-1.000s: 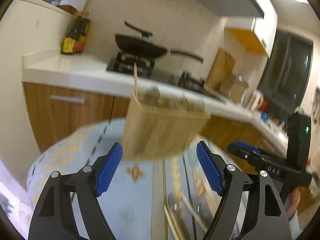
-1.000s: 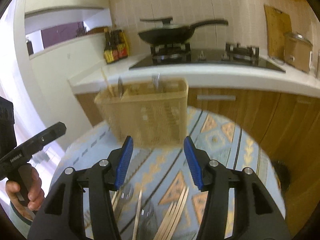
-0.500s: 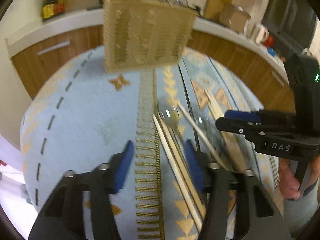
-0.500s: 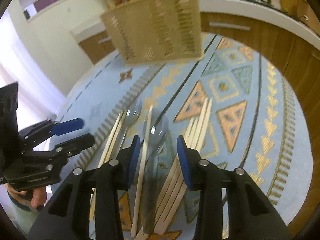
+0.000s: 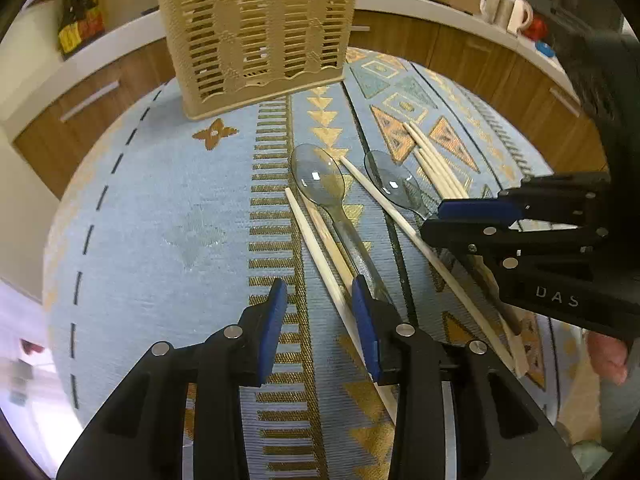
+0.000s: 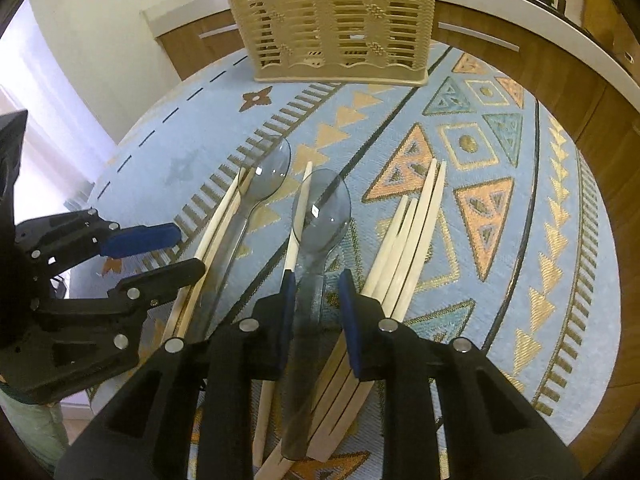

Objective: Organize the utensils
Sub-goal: 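Grasp another wooden chopstick with the left tool while the right tool grasps a clear spoon, then carry the chopstick and spoon into the beige basket and open both tools, then grasp a clear spoon with the left tool while the right tool lowers toward the chopsticks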

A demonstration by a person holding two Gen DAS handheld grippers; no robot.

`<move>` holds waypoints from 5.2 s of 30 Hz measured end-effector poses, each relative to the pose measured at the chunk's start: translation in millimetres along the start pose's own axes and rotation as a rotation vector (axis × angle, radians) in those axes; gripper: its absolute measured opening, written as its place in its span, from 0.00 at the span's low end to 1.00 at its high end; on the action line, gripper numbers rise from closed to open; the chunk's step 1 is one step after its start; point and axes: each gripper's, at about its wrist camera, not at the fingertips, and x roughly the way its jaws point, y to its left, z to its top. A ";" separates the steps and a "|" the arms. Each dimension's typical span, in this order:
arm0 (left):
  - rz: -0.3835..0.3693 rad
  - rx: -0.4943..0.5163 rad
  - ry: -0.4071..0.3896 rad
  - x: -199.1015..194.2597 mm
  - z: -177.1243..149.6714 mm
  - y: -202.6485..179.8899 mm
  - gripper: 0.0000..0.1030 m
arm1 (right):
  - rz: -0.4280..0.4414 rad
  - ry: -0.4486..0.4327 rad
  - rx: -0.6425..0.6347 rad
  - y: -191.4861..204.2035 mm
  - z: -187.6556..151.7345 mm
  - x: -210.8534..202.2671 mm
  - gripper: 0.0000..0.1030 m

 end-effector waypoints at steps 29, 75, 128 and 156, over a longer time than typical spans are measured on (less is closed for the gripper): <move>0.117 0.084 0.067 6.9 4.7 -13.8 0.13 | -0.012 0.154 -0.098 4.5 26.4 11.9 0.10; -0.177 -0.266 -0.684 -128.0 148.3 94.5 0.04 | 0.182 -0.504 -0.103 -8.0 147.0 -106.3 0.09; -0.172 -0.336 -0.641 -76.6 74.7 108.8 0.60 | 0.086 -0.483 0.032 -39.3 87.1 -81.2 0.46; 0.010 -0.020 -0.038 18.7 23.4 -23.0 0.35 | 0.020 -0.043 0.244 -58.9 -12.5 -13.9 0.27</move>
